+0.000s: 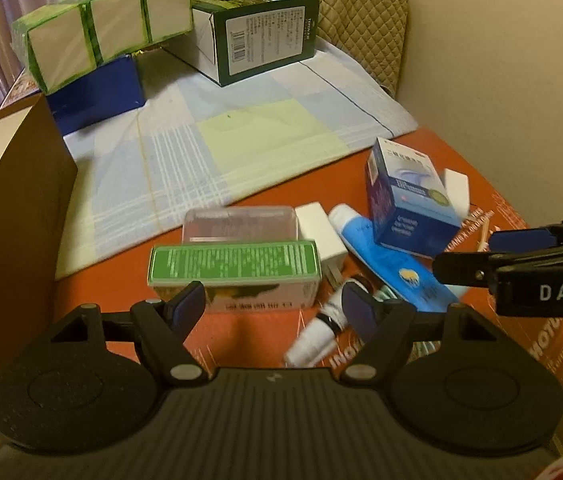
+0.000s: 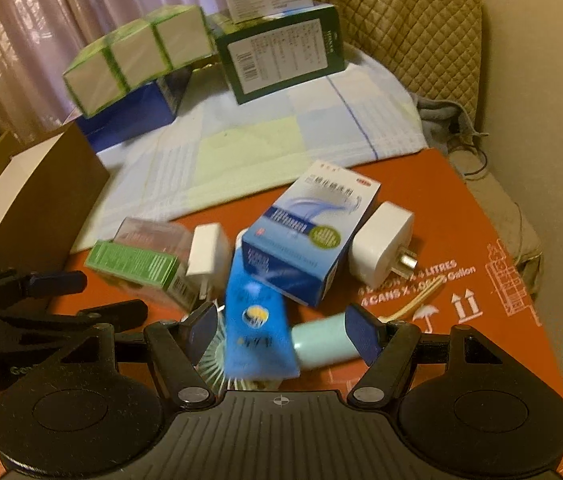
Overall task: Organize rigid objects
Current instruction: 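Grasp the green medicine box with the left gripper while the right gripper grasps the white plug adapter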
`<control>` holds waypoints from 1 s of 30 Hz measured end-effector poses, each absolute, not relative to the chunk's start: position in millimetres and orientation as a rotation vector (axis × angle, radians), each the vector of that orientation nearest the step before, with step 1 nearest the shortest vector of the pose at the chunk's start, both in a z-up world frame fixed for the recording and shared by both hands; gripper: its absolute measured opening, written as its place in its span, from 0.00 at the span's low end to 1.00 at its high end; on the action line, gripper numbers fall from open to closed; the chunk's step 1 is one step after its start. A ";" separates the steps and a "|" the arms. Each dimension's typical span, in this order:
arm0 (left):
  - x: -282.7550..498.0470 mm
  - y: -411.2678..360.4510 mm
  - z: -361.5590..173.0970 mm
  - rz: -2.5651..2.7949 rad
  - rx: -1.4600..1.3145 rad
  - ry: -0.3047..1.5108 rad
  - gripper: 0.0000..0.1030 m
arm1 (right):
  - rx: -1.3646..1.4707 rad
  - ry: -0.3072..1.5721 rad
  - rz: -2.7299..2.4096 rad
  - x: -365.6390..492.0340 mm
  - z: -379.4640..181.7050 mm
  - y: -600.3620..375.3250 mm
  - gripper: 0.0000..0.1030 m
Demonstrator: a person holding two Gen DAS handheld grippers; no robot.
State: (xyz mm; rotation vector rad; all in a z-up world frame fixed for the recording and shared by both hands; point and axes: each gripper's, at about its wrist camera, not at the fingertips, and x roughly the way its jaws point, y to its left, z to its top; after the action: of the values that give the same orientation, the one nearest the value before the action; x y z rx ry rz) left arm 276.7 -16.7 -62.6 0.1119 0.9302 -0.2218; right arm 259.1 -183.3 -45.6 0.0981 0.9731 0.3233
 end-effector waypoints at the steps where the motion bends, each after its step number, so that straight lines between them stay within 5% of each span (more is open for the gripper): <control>1: 279.4 -18.5 -63.7 -0.214 0.121 0.929 0.70 | 0.102 0.973 0.320 261.8 -45.6 -184.1 0.66; 13: 295.4 -23.6 -79.7 -0.144 0.188 0.924 0.70 | 0.122 1.005 0.299 270.1 -53.3 -191.3 0.66; 30: 281.9 63.1 -74.7 0.047 0.118 0.945 0.73 | 0.175 0.938 0.173 286.6 -45.9 -229.9 0.62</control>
State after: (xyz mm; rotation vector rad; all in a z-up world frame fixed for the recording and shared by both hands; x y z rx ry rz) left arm 281.9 63.1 -74.7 0.1176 0.9450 0.0470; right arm 286.6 -229.9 -45.9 0.1746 0.9385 0.1726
